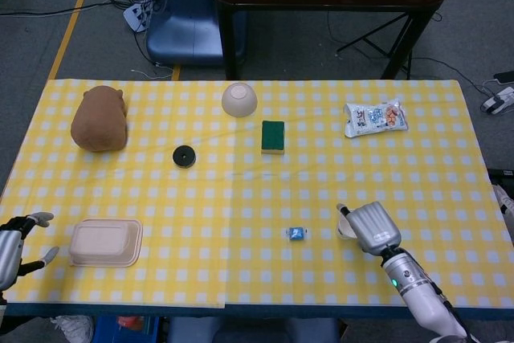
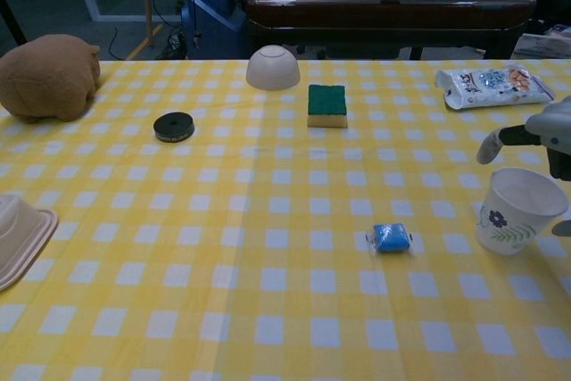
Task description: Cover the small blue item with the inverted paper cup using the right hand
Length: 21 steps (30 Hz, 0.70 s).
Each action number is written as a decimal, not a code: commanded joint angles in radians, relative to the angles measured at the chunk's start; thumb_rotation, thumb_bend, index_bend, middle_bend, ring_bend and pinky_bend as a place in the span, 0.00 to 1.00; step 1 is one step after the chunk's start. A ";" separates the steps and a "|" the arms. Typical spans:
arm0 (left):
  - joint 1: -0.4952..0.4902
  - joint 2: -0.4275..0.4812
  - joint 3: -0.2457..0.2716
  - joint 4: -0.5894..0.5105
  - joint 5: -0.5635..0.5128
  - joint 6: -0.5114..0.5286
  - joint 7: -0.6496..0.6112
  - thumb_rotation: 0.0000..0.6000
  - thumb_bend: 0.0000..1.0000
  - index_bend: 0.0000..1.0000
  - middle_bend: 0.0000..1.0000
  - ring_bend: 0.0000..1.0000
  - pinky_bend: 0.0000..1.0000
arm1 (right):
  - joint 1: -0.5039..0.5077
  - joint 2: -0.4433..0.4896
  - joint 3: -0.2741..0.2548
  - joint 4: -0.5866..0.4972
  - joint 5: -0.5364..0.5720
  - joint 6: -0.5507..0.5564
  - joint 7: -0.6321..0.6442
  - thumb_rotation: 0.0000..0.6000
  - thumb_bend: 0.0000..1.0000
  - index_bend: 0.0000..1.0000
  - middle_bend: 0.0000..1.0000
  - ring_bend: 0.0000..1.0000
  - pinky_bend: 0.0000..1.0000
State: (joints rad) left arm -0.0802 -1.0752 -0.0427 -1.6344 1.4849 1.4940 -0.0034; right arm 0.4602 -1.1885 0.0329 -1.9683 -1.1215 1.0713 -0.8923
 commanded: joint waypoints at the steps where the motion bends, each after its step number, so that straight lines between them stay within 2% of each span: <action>1: 0.000 0.000 0.000 0.000 0.000 0.000 0.001 1.00 0.22 0.40 0.43 0.37 0.49 | 0.009 -0.009 -0.004 0.004 0.013 0.006 -0.011 1.00 0.00 0.23 1.00 1.00 1.00; 7: 0.000 0.000 -0.001 0.001 -0.002 -0.002 -0.001 1.00 0.22 0.40 0.43 0.37 0.49 | 0.031 -0.032 -0.012 0.017 0.036 0.013 -0.023 1.00 0.00 0.29 1.00 1.00 1.00; 13: 0.000 0.000 -0.002 0.001 -0.003 -0.004 -0.002 1.00 0.22 0.40 0.43 0.37 0.49 | 0.042 -0.050 -0.014 0.035 0.030 0.029 -0.008 1.00 0.00 0.44 1.00 1.00 1.00; 17: -0.001 0.000 -0.002 0.001 -0.006 -0.008 -0.002 1.00 0.22 0.40 0.43 0.37 0.49 | 0.041 -0.054 -0.017 0.052 0.014 0.039 0.028 1.00 0.00 0.52 1.00 1.00 1.00; 21: -0.001 0.000 -0.002 0.002 -0.006 -0.008 -0.003 1.00 0.22 0.40 0.43 0.37 0.49 | 0.030 -0.040 -0.011 0.068 -0.014 0.046 0.117 1.00 0.00 0.53 1.00 1.00 1.00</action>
State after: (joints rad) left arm -0.0812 -1.0753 -0.0448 -1.6321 1.4790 1.4858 -0.0062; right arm 0.4968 -1.2373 0.0183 -1.9101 -1.1190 1.1127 -0.8188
